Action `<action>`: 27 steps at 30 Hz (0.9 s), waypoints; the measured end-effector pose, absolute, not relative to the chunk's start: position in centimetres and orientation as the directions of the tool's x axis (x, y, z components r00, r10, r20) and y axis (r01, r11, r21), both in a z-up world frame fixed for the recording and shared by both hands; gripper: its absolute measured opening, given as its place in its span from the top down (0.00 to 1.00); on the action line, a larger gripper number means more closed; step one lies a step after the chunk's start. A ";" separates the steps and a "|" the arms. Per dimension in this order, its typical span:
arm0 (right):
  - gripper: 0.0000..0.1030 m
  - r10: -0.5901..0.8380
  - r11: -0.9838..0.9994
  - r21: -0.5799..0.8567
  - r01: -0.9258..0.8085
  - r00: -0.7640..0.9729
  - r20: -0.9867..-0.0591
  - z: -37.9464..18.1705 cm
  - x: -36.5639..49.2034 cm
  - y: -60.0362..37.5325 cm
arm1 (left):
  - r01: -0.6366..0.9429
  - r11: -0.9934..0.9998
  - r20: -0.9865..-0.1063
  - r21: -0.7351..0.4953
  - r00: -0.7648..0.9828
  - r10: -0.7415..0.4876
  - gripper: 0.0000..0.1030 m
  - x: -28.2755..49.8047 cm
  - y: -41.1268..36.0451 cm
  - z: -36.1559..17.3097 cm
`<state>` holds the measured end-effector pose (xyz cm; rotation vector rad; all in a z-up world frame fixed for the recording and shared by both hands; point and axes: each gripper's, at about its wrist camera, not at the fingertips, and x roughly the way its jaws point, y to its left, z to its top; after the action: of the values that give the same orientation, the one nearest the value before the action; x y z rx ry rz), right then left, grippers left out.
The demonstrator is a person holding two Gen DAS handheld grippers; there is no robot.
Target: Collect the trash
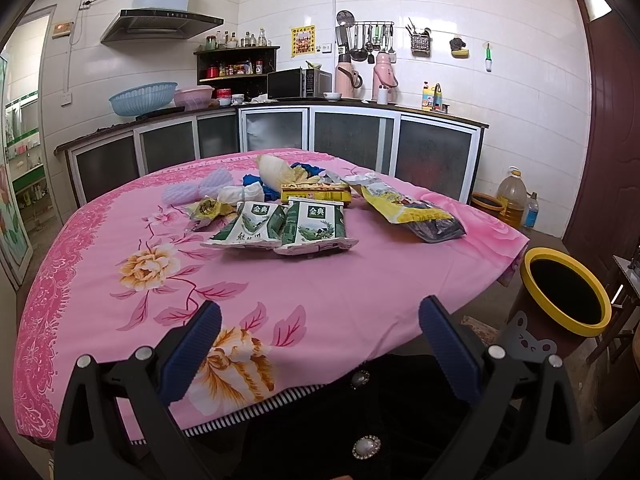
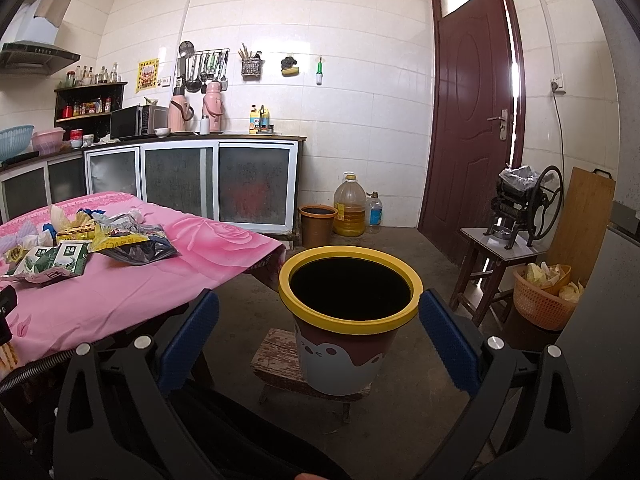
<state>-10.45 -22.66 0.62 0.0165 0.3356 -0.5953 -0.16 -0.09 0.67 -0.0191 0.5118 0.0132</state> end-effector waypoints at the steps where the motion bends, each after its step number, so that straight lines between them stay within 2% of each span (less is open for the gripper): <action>1: 0.07 -0.550 0.828 -0.084 0.554 0.775 -0.312 0.7 -10.5 -22.6 | -0.016 1.000 -0.491 -0.014 0.871 0.007 0.07 -0.2 -0.1 0.7; 15: 0.07 -0.535 0.840 -0.094 0.534 0.789 -0.302 2.2 -9.8 -23.3 | 0.004 1.000 -0.524 -0.011 0.852 -0.009 0.07 -0.1 -0.3 -0.9; 18: 0.07 -0.502 0.862 -0.091 0.498 0.818 -0.282 3.2 -8.7 -23.8 | 0.062 0.998 -0.533 -0.009 0.844 -0.057 0.07 -0.1 -0.7 -1.3; 22: 0.07 -0.412 0.910 -0.099 0.402 0.858 -0.307 4.4 -5.0 -24.7 | 0.200 0.978 -0.507 -0.063 0.837 -0.204 0.07 -0.5 -0.5 -1.7; 27: 0.07 -0.169 0.983 -0.004 0.183 0.900 -0.401 4.5 0.1 -24.9 | 0.173 0.983 -0.522 -0.056 0.834 -0.177 0.07 0.5 0.1 -2.1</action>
<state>0.10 -24.90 4.46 0.0343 0.4117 -0.1825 0.48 0.10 -2.11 -0.0070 0.5535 -0.1850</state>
